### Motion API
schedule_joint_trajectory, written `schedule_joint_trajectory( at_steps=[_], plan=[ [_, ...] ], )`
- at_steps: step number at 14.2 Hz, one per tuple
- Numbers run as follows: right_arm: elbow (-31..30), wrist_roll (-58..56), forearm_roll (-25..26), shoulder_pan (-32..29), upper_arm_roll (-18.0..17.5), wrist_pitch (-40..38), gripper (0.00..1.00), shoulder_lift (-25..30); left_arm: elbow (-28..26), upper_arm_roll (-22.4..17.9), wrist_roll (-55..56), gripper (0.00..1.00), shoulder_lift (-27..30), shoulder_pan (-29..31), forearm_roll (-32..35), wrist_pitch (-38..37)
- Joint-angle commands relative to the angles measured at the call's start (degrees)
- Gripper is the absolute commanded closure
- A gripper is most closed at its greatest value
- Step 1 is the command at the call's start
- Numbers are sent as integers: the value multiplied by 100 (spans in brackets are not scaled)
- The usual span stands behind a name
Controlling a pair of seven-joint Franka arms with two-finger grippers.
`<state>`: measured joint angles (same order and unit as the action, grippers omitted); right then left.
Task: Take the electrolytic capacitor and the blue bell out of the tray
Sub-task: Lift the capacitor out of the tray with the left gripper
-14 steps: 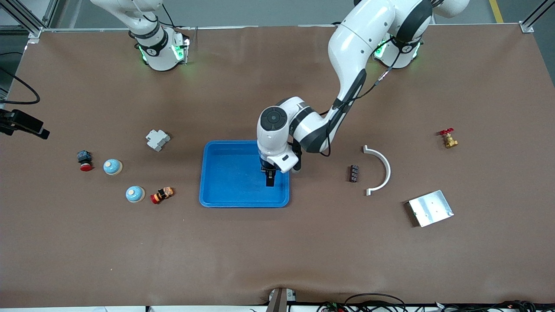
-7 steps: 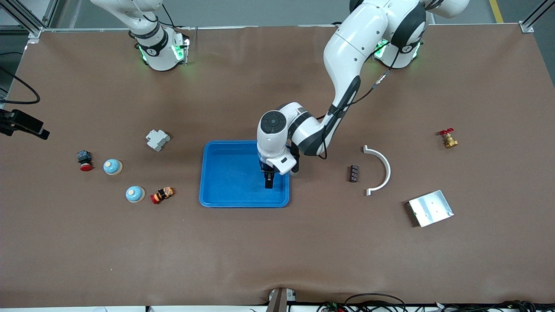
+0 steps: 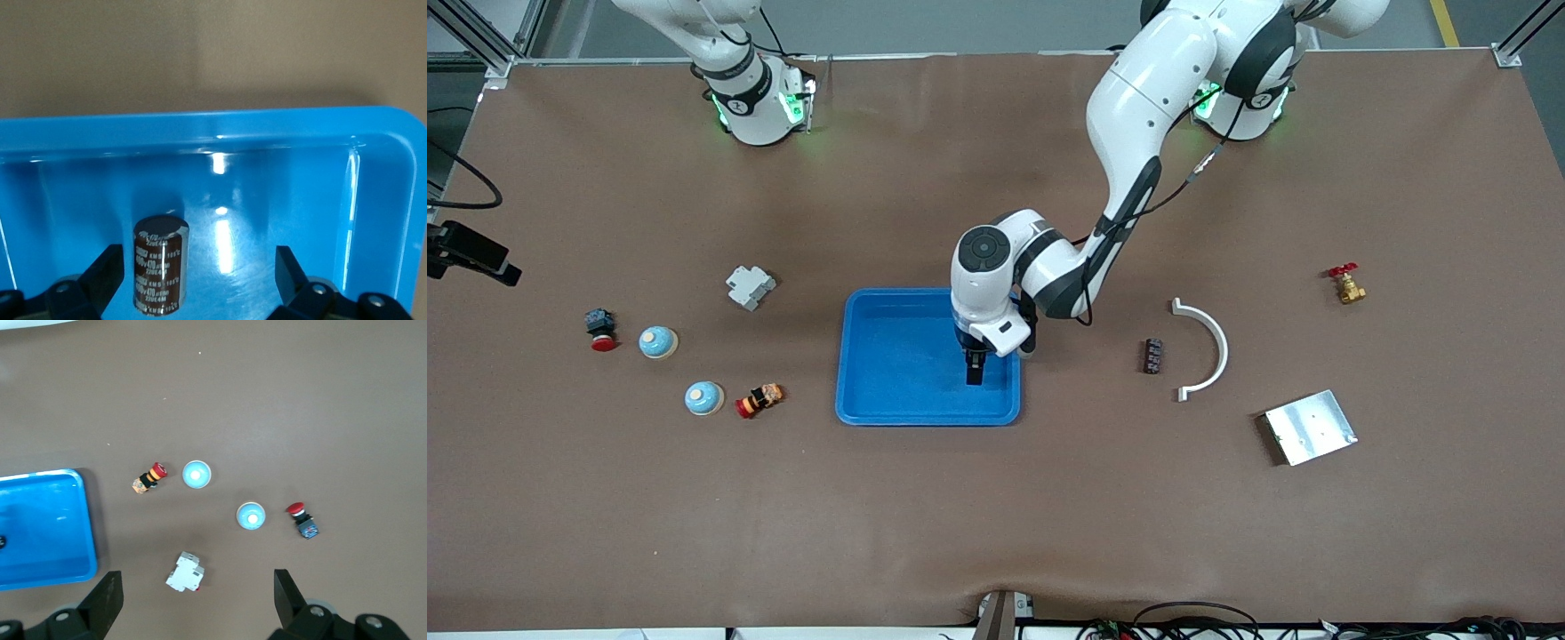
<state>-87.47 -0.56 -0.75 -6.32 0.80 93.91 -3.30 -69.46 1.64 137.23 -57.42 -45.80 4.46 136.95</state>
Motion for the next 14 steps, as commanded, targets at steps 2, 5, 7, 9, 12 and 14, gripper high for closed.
schedule_joint_trajectory(
  at_steps=[2,5,7,9,12,14],
  plan=[
    [10,-251,303,131,-36,-57,0,49,134,-129,173,6,-103,-192,126,86],
    [11,-190,268,122,-36,-5,0,49,125,-322,173,35,-112,-333,126,86],
    [11,-190,251,113,-36,-13,0,49,125,-340,164,69,-112,-342,126,86],
    [11,-181,251,104,-27,-40,0,49,117,-349,138,100,-103,-342,134,78],
    [11,-181,251,139,-36,-14,0,49,108,-349,94,100,-59,-342,161,78],
    [11,-181,242,131,-36,-5,0,40,99,-384,-124,100,-15,-342,275,51]
  ],
)
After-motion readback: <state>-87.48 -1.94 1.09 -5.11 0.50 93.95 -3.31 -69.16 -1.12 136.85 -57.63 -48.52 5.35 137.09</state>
